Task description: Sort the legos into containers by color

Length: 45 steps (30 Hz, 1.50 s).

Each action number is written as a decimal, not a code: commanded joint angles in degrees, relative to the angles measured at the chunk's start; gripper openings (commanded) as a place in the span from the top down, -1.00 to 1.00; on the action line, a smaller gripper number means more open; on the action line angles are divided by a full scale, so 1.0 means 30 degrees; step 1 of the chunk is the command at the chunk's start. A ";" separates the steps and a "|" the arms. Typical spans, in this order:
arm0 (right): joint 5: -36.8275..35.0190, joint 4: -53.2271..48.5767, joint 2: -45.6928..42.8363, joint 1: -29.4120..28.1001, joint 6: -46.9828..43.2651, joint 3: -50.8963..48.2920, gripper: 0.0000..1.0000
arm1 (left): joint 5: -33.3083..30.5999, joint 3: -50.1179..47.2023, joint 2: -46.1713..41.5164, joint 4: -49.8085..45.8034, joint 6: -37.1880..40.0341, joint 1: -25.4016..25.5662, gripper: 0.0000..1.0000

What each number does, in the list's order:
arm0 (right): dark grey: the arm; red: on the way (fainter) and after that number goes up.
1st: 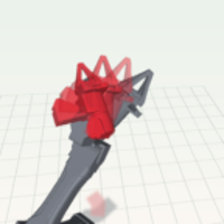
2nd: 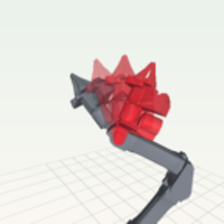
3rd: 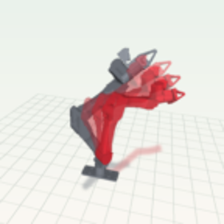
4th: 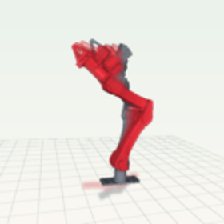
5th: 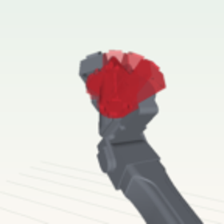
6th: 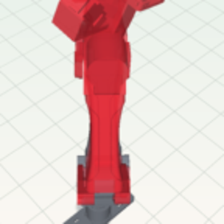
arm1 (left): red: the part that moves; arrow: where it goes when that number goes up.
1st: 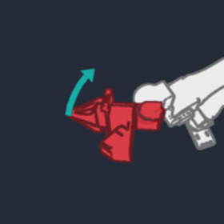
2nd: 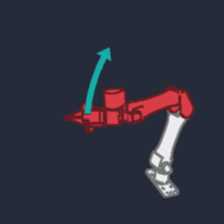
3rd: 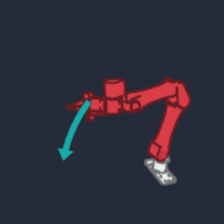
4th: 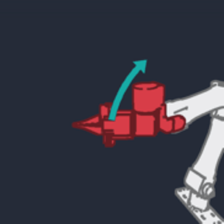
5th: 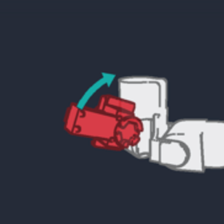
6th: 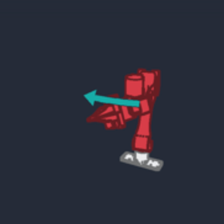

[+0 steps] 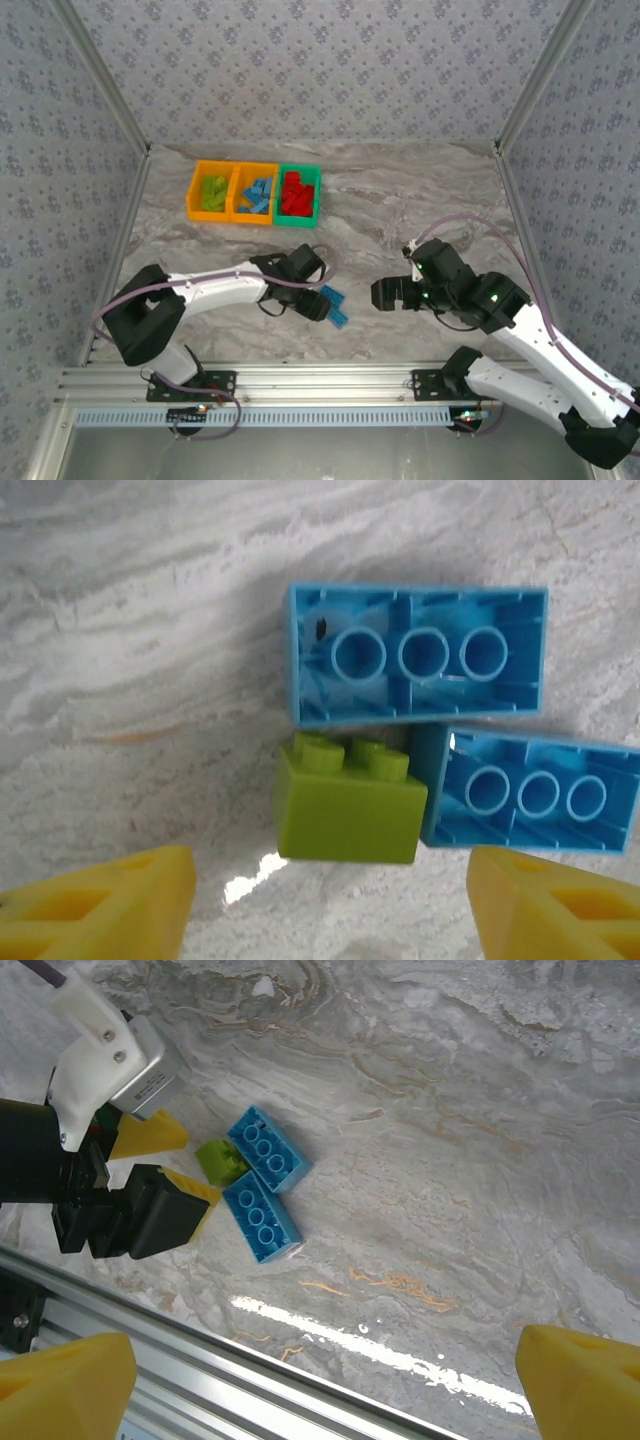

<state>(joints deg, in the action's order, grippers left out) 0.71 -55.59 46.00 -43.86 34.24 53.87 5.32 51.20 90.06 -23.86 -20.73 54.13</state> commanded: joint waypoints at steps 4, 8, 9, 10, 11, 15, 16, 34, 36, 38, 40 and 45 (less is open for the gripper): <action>-0.0796 -0.0621 0.0018 0.0058 0.0452 0.0178 -1.00 | -0.0658 0.0689 0.0339 0.0740 -0.0004 -0.0018 -0.21; -0.0833 -0.0626 -0.0011 0.0058 0.0453 0.0371 -1.00 | -0.0470 0.0717 0.0788 0.0786 0.0020 -0.0055 -0.20; -0.0879 -0.0645 -0.0012 0.0058 0.0452 0.0398 -1.00 | -0.0390 0.0687 0.0894 0.0855 0.0026 -0.0054 -0.21; -0.0896 -0.0633 -0.0039 0.0058 0.0452 0.0411 -1.00 | -0.0334 0.0687 0.0985 0.0926 0.0022 -0.0055 -0.21; -0.0890 -0.0632 -0.0043 0.0058 0.0452 0.0410 -1.00 | -0.0298 0.0654 0.1073 0.1002 0.0026 -0.0040 -0.21; -0.0939 -0.0685 -0.0059 0.0058 0.0452 0.0414 -1.00 | -0.0440 0.0709 0.1479 0.1189 -0.0004 -0.0063 -0.16; -0.0930 -0.0678 -0.0049 0.0056 0.0452 0.0428 -1.00 | -0.0588 0.0716 0.1552 0.1208 -0.0025 -0.0076 -0.11; 0.2977 0.1449 0.0063 -0.0158 0.0770 -0.0201 -1.00 | -0.1925 0.0486 -0.1789 0.0642 -0.0504 -0.0425 0.54; 0.3174 0.2113 -0.0100 -0.0249 0.0771 -0.0079 -1.00 | -0.2828 0.0833 -0.3067 0.0159 -0.0440 -0.1044 0.54; 0.2747 0.2897 -0.0462 -0.0280 0.0765 -0.0023 -1.00 | -0.3855 0.1277 -0.3954 0.0042 -0.0221 -0.2077 0.54; 0.1847 0.3971 -0.1032 -0.0264 0.1076 -0.0304 -1.00 | -0.4823 0.2047 -0.4075 0.0326 0.0168 -0.3694 0.55; 0.0341 0.5431 -0.1709 -0.0236 0.2019 -0.1107 -1.00 | -0.5073 0.4382 -0.1607 0.1746 0.0487 -0.7810 0.59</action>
<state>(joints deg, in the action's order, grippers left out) 4.95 -43.27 41.74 -44.40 37.80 51.66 -7.53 60.71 81.08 -20.16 -20.60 35.35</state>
